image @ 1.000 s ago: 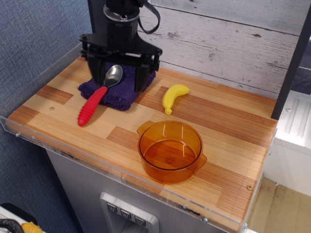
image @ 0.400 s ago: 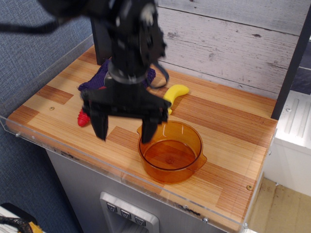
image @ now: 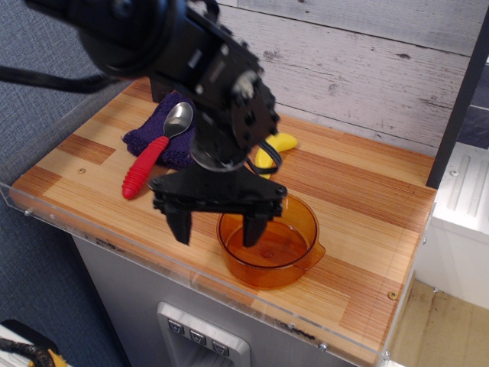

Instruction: Move the amber bowl to the back of the counter to the right of the yellow squash.

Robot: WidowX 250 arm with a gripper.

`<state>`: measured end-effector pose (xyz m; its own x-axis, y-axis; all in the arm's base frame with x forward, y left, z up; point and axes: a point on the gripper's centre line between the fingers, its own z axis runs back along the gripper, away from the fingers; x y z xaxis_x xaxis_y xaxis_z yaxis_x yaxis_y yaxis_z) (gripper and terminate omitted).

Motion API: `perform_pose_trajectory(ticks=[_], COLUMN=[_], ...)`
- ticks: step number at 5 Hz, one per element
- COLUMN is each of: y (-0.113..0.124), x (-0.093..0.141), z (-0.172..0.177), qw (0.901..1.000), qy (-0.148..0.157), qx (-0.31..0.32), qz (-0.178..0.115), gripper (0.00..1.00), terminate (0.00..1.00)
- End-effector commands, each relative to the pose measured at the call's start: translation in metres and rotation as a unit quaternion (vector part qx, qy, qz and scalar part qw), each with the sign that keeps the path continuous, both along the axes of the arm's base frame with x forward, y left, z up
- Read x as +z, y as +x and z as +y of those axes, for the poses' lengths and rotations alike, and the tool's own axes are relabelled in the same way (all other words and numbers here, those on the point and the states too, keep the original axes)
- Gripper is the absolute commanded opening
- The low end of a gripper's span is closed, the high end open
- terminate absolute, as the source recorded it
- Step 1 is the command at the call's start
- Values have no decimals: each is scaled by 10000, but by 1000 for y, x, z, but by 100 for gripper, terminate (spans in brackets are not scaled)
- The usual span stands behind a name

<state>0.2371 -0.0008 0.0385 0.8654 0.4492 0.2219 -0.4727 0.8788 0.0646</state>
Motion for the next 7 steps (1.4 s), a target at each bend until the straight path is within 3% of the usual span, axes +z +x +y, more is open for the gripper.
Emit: perform_pose_trajectory(ticks=[1, 2, 5, 7], y=[8, 6, 4, 29], x=[-10, -13, -9, 6], z=[-5, -3, -3, -8], qw=[9998, 9993, 9976, 9973], qy=[-103, -228, -504, -520], qx=[160, 297, 465, 466], qz=[-40, -46, 0, -240], gripper=[100, 0, 0, 0], terminate=[0, 0, 0, 0])
